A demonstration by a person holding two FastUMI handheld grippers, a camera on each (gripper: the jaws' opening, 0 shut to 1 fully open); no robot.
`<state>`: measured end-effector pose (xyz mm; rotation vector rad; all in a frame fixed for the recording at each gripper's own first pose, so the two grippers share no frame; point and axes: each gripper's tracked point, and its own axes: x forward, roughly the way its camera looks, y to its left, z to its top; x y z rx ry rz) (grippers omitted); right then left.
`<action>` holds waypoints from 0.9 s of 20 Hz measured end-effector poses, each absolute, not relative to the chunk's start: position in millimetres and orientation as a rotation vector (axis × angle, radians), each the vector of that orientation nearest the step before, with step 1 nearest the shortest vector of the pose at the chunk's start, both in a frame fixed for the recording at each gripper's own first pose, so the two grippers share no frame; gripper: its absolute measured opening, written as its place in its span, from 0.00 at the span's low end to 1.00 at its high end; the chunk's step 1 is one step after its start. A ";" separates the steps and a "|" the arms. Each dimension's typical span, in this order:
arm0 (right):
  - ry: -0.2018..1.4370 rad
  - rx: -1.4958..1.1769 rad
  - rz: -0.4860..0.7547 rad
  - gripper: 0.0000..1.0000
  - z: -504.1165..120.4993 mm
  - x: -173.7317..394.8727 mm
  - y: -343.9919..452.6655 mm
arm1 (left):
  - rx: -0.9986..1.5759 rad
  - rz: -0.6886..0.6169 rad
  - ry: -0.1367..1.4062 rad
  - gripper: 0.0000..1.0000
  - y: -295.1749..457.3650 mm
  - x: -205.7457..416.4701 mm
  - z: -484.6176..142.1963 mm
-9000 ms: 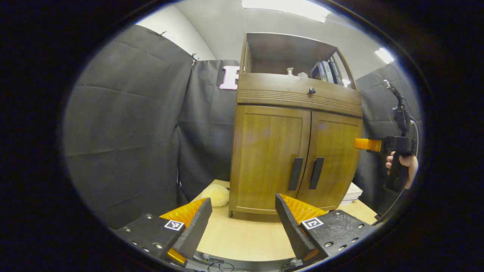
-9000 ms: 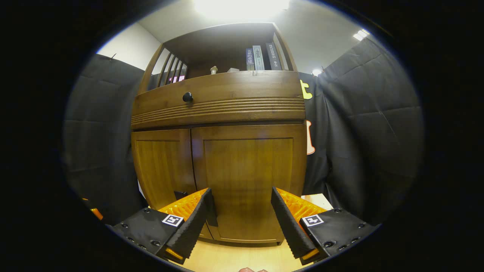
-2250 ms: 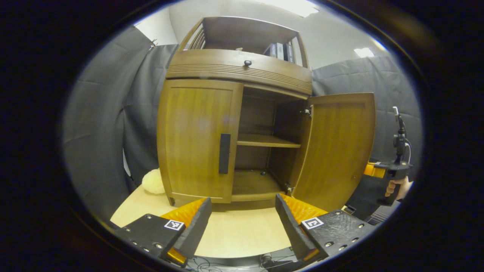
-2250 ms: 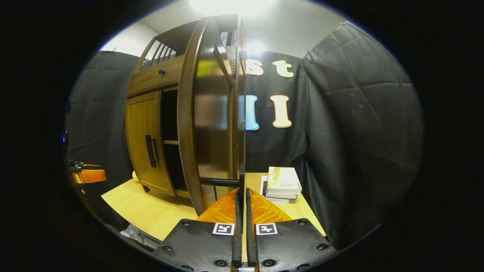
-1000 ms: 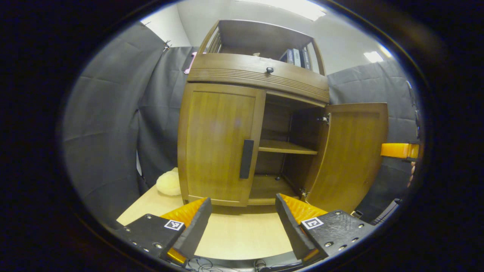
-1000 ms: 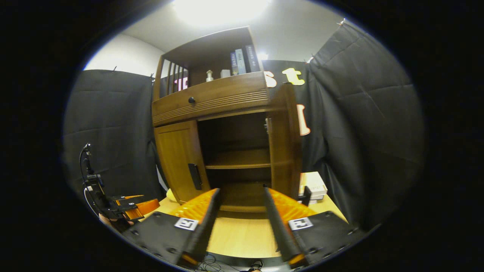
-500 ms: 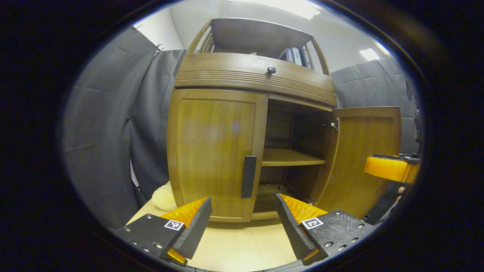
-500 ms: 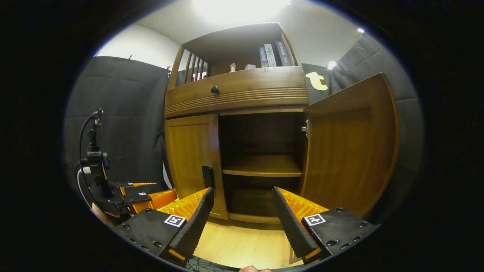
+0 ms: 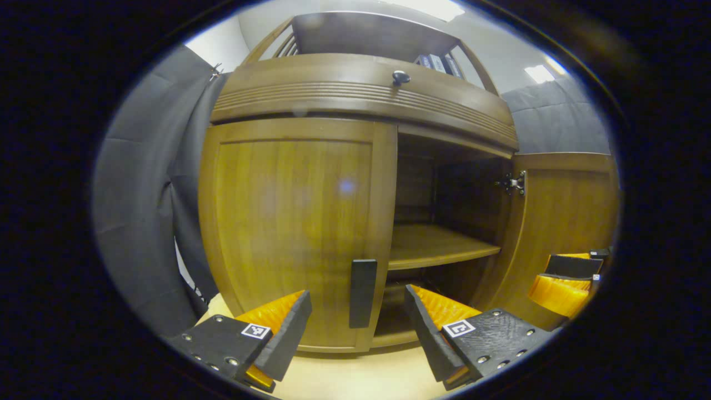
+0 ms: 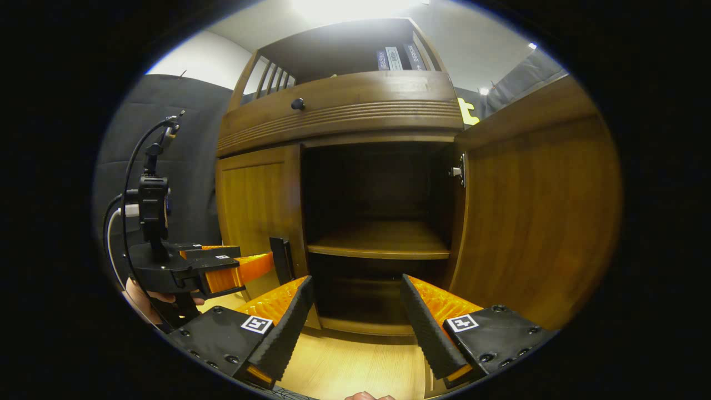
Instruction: Open the right door of the double-door shoe cabinet with the right hand, and open the left door with the left hand.
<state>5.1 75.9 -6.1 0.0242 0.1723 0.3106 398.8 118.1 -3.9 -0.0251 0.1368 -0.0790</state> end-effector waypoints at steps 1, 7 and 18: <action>0.176 0.027 0.312 0.93 -8.5 11.5 77.4 | -0.018 -0.070 0.141 0.94 117.8 408.6 -6.4; 0.207 0.039 0.311 0.93 -20.5 56.0 85.1 | 0.009 -0.042 0.179 0.91 113.2 451.5 -35.2; 0.292 0.097 0.257 0.92 -49.2 95.3 73.8 | -0.049 0.024 0.154 0.21 107.7 464.9 -44.8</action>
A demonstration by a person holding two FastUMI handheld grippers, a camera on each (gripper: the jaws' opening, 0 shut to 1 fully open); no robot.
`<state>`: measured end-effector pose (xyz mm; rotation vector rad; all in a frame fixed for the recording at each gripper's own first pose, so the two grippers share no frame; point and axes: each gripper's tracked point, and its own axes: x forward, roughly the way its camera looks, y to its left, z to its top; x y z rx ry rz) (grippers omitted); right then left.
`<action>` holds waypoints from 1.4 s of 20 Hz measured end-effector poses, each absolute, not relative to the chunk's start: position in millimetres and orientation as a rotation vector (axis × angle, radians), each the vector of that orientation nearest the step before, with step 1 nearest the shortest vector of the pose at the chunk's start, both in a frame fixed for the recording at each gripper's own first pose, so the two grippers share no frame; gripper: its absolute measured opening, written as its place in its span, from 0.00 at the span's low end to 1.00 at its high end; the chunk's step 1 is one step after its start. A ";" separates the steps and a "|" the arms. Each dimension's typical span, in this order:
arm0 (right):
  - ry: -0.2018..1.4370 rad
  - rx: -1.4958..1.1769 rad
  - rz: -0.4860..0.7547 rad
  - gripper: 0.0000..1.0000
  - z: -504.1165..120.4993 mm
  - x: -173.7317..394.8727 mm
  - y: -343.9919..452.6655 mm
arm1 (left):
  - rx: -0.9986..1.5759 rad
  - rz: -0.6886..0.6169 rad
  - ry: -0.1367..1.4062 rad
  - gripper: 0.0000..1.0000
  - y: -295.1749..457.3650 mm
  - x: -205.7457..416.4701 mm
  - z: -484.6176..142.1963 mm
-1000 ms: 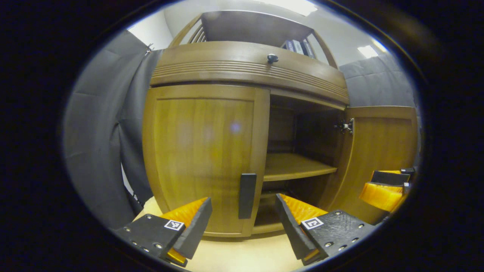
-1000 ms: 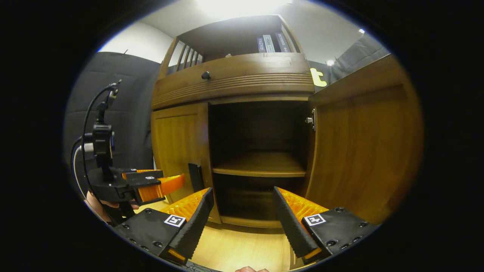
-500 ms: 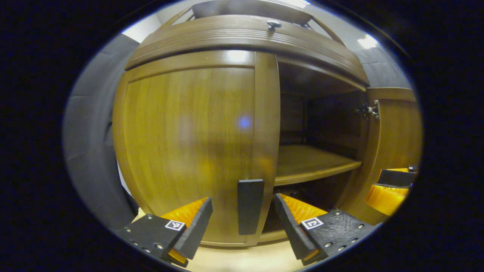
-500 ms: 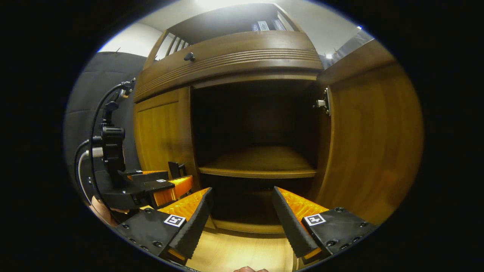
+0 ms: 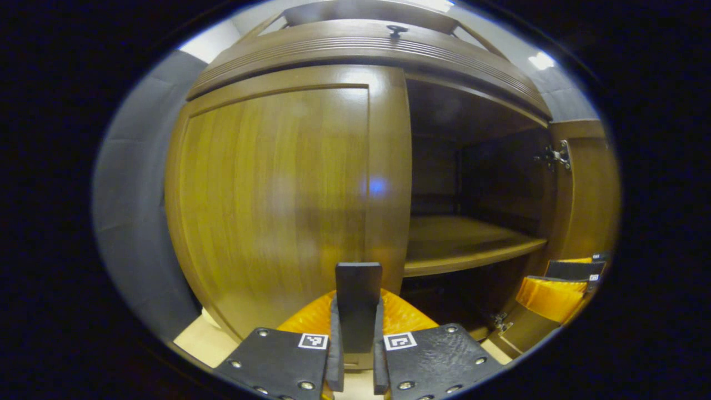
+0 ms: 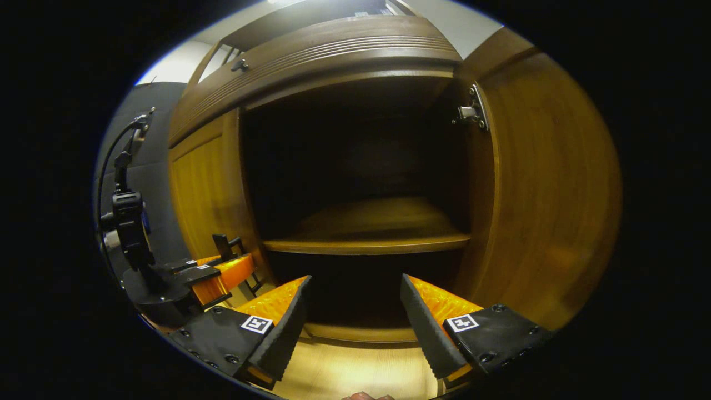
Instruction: Open the right door of the double-door shoe cabinet with the right hand, and open the left door with the left hand.
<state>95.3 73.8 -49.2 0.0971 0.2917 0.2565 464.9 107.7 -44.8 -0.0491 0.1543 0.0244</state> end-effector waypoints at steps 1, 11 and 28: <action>0.294 0.095 0.252 0.92 -48.7 94.7 73.7 | -0.053 0.015 0.160 0.17 108.3 464.8 -44.3; 0.247 0.019 0.241 0.92 -28.0 70.8 90.8 | -0.045 -0.049 0.151 0.09 104.7 459.0 -42.5; 0.223 -0.024 0.221 0.93 -22.2 29.2 94.9 | -0.050 -0.105 0.116 0.08 118.2 422.4 -31.9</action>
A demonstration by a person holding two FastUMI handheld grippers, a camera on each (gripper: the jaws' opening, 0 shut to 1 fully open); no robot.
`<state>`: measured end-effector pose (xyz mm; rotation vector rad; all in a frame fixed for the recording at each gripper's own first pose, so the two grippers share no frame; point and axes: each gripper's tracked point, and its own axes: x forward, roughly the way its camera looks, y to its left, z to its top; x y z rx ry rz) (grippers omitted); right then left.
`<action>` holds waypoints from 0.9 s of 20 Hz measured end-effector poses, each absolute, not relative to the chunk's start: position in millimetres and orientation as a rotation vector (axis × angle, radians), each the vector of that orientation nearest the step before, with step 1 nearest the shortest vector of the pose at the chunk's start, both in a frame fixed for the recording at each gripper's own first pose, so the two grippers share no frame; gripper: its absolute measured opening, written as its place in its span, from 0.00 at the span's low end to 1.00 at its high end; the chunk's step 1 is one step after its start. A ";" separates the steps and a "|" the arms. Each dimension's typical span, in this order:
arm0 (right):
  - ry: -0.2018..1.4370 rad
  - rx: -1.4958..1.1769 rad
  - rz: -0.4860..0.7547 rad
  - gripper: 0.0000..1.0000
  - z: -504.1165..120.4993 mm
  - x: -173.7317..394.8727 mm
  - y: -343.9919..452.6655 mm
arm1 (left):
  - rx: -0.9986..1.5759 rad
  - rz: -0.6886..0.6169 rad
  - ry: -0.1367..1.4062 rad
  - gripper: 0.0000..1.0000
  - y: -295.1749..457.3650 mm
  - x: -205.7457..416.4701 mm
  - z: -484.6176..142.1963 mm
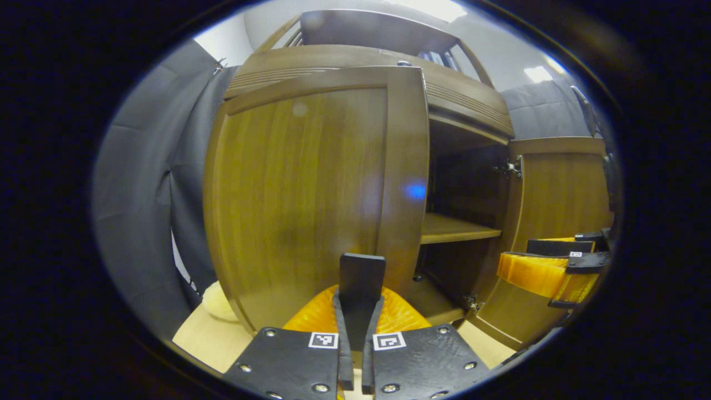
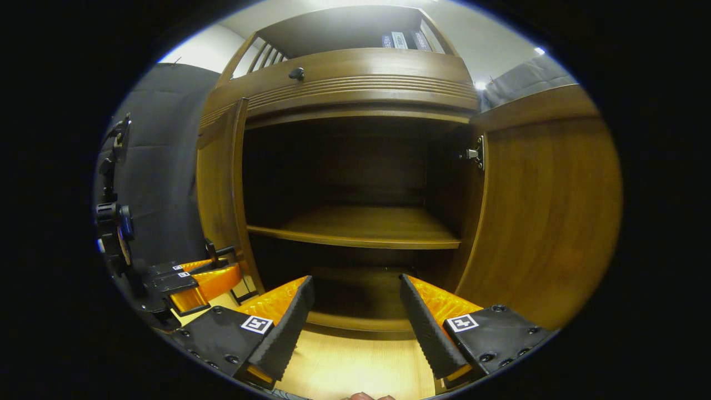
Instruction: Open the right door of the double-door shoe cabinet with the right hand, and open the left door with the left hand.
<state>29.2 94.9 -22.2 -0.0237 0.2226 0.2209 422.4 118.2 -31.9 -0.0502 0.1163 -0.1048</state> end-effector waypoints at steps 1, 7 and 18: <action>0.216 -0.023 0.219 0.92 -21.3 27.9 94.8 | -0.049 -0.104 0.108 0.08 118.0 419.4 -29.9; 0.190 -0.014 0.230 0.92 -17.9 10.7 95.2 | -0.048 -0.088 0.091 0.08 111.3 409.1 -42.9; 0.189 -0.006 0.236 0.93 -21.7 -18.0 88.8 | -0.049 -0.038 0.084 0.08 109.2 400.1 -27.4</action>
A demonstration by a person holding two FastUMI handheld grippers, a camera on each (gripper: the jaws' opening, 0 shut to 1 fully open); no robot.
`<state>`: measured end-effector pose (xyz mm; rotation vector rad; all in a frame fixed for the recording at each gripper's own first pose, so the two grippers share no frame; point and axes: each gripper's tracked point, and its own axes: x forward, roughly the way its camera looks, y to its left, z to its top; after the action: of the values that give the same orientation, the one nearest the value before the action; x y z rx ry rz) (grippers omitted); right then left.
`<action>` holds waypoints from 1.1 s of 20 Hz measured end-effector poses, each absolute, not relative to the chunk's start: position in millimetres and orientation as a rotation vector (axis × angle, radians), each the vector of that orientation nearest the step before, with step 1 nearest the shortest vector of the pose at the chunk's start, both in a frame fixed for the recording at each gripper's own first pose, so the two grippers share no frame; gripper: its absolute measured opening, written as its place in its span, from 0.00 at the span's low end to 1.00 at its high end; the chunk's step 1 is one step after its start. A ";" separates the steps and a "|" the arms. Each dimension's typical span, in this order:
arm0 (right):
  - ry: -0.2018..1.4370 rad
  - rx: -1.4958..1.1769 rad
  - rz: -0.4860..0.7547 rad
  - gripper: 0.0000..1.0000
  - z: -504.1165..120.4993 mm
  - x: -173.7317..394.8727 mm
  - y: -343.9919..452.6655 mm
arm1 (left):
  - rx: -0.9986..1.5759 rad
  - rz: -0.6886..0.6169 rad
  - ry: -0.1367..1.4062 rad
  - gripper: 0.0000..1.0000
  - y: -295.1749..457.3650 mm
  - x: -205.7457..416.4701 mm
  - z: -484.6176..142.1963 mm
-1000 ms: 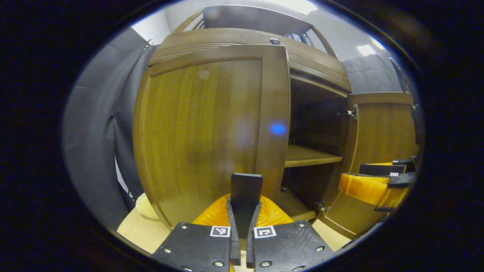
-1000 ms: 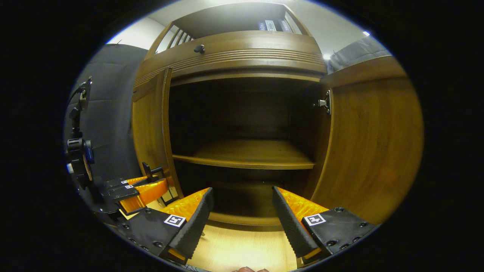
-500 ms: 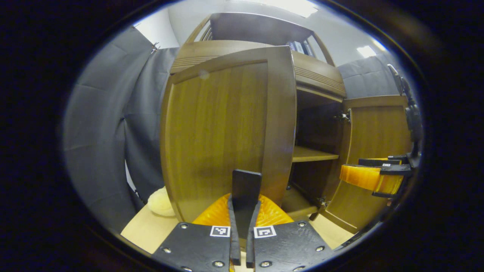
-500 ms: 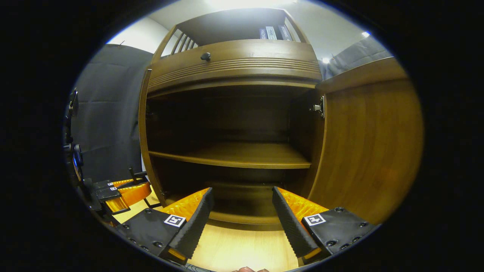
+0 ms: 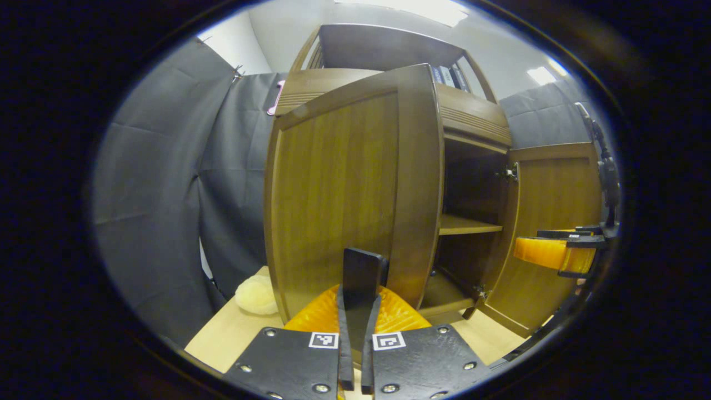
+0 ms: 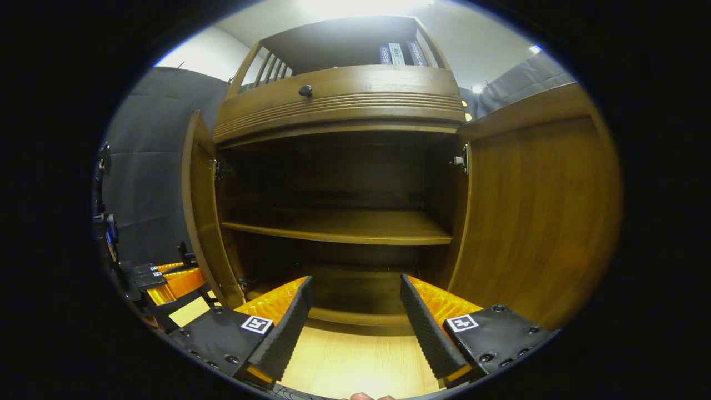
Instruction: Open the right door of the double-door shoe cabinet with the right hand, and open the left door with the left hand.
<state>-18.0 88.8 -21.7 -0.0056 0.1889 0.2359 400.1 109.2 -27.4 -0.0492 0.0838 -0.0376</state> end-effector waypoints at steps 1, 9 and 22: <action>0.188 -0.004 0.234 0.93 -21.0 -19.4 87.0 | -0.041 -0.039 0.083 0.08 108.1 395.2 -20.9; 0.187 -0.022 0.255 0.93 -24.7 -39.4 86.7 | -0.028 -0.008 0.067 0.07 144.0 365.9 -21.7; 0.186 -0.040 0.291 0.94 -27.3 -53.0 94.8 | -0.019 -0.122 0.043 0.07 210.5 339.1 -19.9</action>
<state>-53.0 94.8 -27.3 -0.0401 0.1859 0.2908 339.1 210.5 -19.9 -0.0195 0.0427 -0.1221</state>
